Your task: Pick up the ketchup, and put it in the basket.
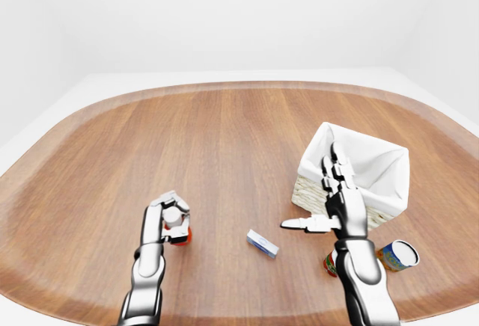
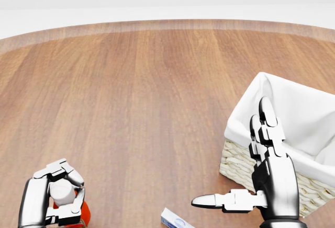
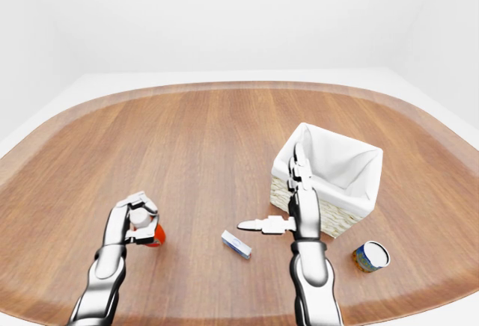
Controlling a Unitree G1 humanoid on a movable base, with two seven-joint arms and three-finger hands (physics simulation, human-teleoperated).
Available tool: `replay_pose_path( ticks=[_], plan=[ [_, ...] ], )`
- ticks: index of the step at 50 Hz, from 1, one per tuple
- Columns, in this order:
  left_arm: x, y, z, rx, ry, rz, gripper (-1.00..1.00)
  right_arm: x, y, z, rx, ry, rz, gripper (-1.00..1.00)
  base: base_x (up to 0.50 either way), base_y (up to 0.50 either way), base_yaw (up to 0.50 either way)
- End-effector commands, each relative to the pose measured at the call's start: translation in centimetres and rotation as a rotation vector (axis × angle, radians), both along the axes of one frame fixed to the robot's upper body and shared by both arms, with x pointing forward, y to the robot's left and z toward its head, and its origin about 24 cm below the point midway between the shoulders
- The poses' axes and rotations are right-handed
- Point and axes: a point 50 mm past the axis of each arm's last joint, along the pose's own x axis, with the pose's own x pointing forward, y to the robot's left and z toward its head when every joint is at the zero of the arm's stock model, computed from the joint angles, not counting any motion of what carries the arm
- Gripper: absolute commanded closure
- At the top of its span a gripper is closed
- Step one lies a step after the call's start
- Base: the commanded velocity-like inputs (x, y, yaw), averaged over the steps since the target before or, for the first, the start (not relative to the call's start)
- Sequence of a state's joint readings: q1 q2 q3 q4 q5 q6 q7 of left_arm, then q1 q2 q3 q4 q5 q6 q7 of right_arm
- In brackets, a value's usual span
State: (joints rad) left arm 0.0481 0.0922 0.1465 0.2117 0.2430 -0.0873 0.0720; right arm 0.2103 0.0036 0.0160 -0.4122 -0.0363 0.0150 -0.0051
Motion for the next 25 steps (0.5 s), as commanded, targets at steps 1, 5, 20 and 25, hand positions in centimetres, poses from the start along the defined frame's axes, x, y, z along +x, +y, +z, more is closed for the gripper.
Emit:
replay_pose_path(
  ticks=[1, 5, 20, 25],
  plan=[
    [0.5, -3.1, 4.4, -0.042, -0.200, -0.097, 0.93, 0.0, 0.1, 0.0, -0.001, 0.000, 0.003, -1.00, 0.00, 0.00, 0.00],
    [0.8, -4.1, 4.4, -0.050, -0.201, -0.123, 0.93, 0.0, 0.1, 0.0, -0.002, 0.000, 0.003, -1.00, 0.00, 0.00, 0.00],
    [2.5, -8.1, 8.5, -0.137, -0.283, -0.250, 0.92, -0.1, 0.1, 0.0, -0.003, 0.002, 0.006, -1.00, 0.00, 0.00, 0.00],
    [2.4, -9.1, 9.5, -0.138, -0.312, -0.283, 0.92, -0.1, 0.1, 0.0, 0.000, 0.001, 0.007, -1.00, 0.00, 0.00, 0.00]
  ],
)
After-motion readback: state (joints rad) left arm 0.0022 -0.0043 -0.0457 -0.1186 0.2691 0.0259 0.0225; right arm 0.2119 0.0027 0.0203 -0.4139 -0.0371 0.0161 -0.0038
